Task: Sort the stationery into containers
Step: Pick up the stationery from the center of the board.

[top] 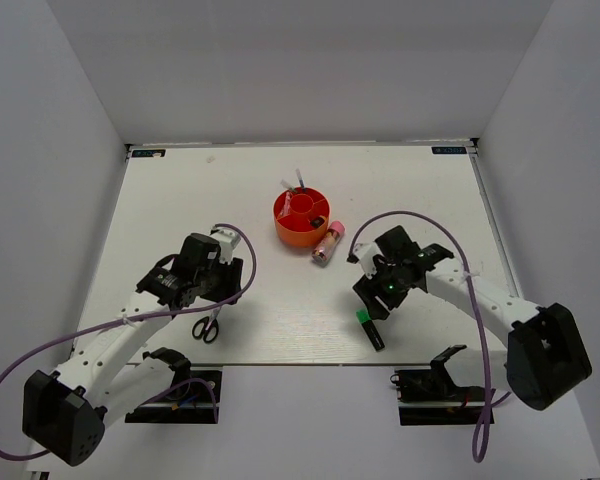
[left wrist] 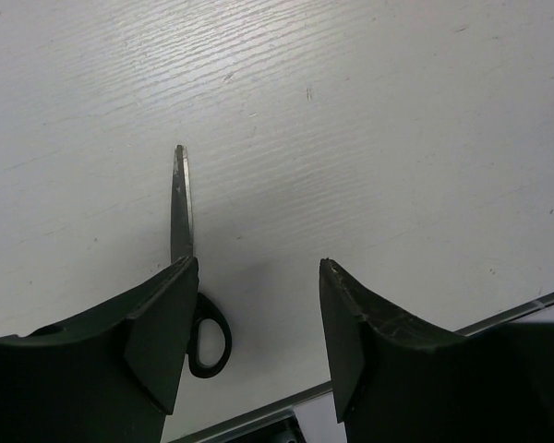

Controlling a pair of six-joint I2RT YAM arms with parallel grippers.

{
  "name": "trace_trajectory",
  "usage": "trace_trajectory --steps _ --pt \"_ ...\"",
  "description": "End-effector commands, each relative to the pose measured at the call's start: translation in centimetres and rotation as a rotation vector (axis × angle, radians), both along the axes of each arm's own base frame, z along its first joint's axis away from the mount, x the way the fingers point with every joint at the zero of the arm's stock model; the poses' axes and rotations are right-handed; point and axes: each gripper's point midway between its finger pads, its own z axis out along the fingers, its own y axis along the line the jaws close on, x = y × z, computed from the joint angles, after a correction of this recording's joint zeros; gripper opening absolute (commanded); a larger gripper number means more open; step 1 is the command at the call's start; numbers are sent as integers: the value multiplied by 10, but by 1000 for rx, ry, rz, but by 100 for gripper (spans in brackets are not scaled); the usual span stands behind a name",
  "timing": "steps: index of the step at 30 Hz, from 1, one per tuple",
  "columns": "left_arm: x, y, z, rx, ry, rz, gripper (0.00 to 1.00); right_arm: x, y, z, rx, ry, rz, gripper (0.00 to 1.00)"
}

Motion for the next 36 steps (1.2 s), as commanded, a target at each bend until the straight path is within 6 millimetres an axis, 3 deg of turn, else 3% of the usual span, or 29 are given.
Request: trace_trajectory --steps 1,15,20,24,36 --pt "1 6 2 22 -2 24 66 -5 -2 -15 -75 7 -17 68" --pt "0 3 3 14 2 8 66 -24 31 -29 -100 85 39 71" --pt "0 3 4 13 4 1 66 -22 27 -40 -157 56 31 71" --pt "0 3 4 13 1 2 66 -13 22 -47 -216 -1 -24 63" --pt "0 3 6 11 -7 4 66 -6 18 -53 -356 -89 -19 62"
